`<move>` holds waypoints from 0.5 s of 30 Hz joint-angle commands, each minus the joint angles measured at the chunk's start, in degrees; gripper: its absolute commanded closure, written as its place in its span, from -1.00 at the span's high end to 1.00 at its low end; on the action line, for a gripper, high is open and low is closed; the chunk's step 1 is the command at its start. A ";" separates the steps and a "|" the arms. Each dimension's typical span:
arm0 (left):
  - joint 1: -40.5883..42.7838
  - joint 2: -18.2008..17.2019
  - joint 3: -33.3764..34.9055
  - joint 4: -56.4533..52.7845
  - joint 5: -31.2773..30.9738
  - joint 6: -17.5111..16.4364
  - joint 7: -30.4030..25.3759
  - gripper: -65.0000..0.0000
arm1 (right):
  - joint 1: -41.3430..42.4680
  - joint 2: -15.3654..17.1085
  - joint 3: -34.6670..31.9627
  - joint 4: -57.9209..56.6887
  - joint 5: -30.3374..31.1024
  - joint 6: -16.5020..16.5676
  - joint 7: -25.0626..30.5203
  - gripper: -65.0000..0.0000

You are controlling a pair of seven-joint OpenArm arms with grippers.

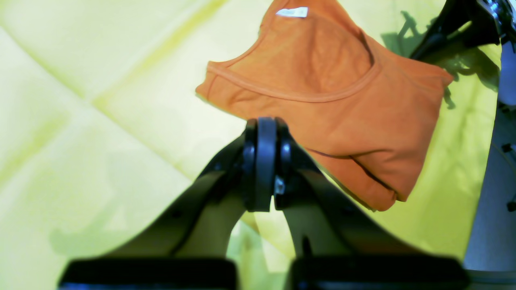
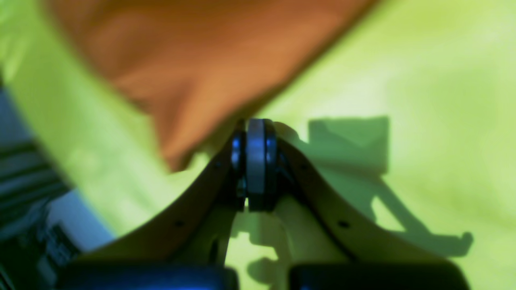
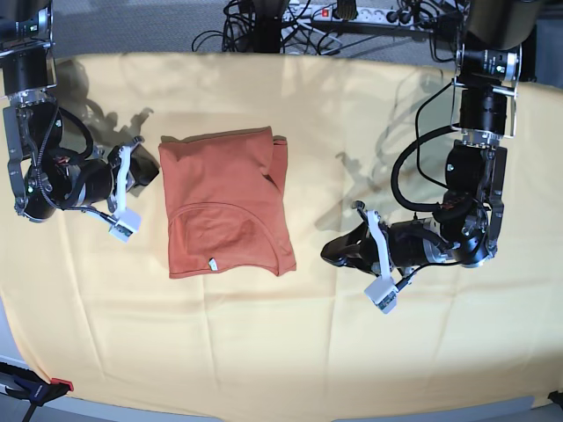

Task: Fold the T-shirt properly
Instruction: 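Push the bundle sides square with both grippers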

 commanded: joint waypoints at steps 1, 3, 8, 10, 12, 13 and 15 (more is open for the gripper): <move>-1.62 -0.17 -0.39 0.85 -1.42 -0.47 -0.87 -1.00 | 1.25 0.83 0.61 0.87 1.22 -0.17 1.73 -1.00; -1.60 -0.17 -0.39 0.85 -1.46 -0.47 -0.87 -1.00 | 1.25 0.59 0.61 0.87 2.38 0.28 2.29 -1.00; -1.62 -0.17 -0.39 0.85 -2.58 -0.47 0.63 -1.00 | -0.68 -0.68 0.61 0.85 6.95 1.14 1.84 -1.00; -1.64 -0.17 -0.39 0.85 -3.39 -0.47 1.44 -1.00 | -2.05 -1.25 0.61 0.85 9.20 2.58 0.35 -1.00; -1.62 -0.17 -0.39 0.85 -3.50 -0.47 1.46 -1.00 | -3.19 -1.40 0.61 0.87 10.73 2.99 -0.48 -1.00; -1.62 -0.20 -0.39 0.85 -3.50 -0.47 1.46 -1.00 | -3.54 -1.40 0.61 0.87 10.91 2.99 -0.55 -1.00; -1.62 -0.46 -0.39 0.85 -3.54 -0.47 1.46 -1.00 | -3.52 -1.33 0.61 0.87 10.62 2.99 -0.83 -1.00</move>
